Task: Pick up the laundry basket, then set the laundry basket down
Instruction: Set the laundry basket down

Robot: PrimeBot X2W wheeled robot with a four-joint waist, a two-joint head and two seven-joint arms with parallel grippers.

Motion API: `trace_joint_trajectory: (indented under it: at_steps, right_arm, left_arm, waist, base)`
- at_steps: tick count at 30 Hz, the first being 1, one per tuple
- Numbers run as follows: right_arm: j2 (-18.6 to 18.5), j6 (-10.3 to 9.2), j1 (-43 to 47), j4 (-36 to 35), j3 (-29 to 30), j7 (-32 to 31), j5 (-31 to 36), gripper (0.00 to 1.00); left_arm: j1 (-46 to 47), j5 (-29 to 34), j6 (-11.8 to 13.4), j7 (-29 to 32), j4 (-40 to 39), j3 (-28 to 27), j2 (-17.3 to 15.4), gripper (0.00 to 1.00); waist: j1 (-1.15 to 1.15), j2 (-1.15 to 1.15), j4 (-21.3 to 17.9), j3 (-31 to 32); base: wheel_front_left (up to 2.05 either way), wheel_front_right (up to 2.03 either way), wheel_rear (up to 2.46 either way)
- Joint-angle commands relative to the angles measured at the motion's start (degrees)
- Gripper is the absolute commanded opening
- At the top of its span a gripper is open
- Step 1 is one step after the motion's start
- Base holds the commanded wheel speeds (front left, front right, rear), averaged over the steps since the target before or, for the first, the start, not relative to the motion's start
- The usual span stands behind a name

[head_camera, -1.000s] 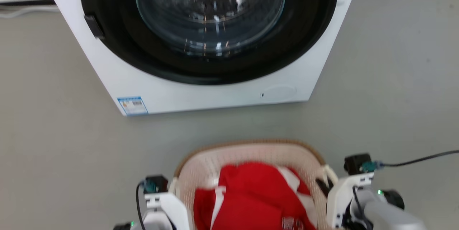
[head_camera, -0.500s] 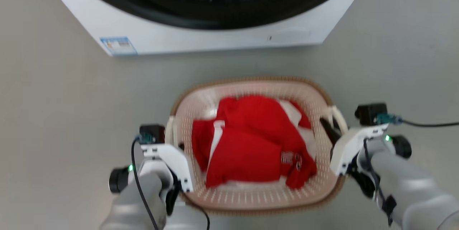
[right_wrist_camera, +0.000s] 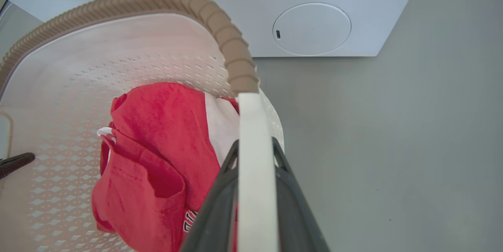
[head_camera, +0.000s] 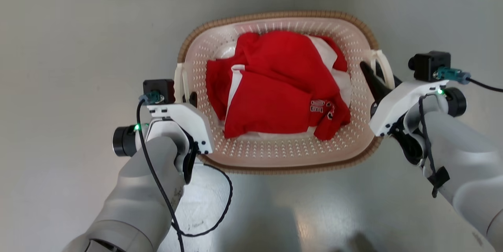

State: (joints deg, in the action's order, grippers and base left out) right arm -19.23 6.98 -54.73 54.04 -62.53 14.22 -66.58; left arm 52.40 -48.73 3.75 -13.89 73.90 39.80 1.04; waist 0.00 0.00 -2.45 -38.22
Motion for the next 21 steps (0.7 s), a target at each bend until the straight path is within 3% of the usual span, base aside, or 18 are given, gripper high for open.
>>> trace_joint_trajectory:
  at_steps: [1,11,21]
  right_arm:
    - [-0.43,0.51,1.55,-1.4,0.41,0.76,1.7,0.0]
    - [0.83,0.51,3.83,-4.47,9.91,0.77,7.46,0.0]
    - [1.42,0.51,3.48,-4.53,13.22,0.77,9.4,0.0]
  left_arm:
    - [1.07,0.92,0.92,-0.81,-0.64,-1.1,-1.31,0.0]
    - [4.14,2.48,3.79,-1.09,-1.71,-2.08,-1.63,0.0]
    - [5.72,3.95,4.34,-1.1,-3.32,-2.26,-1.63,0.0]
  waist:
    - [0.0,0.0,0.41,-2.28]
    - [0.0,0.0,0.75,-7.58]
    - [0.0,0.0,0.77,-11.41]
  base:
    - [0.0,0.0,0.0]
    - [0.0,0.0,0.0]
    - [0.0,0.0,0.0]
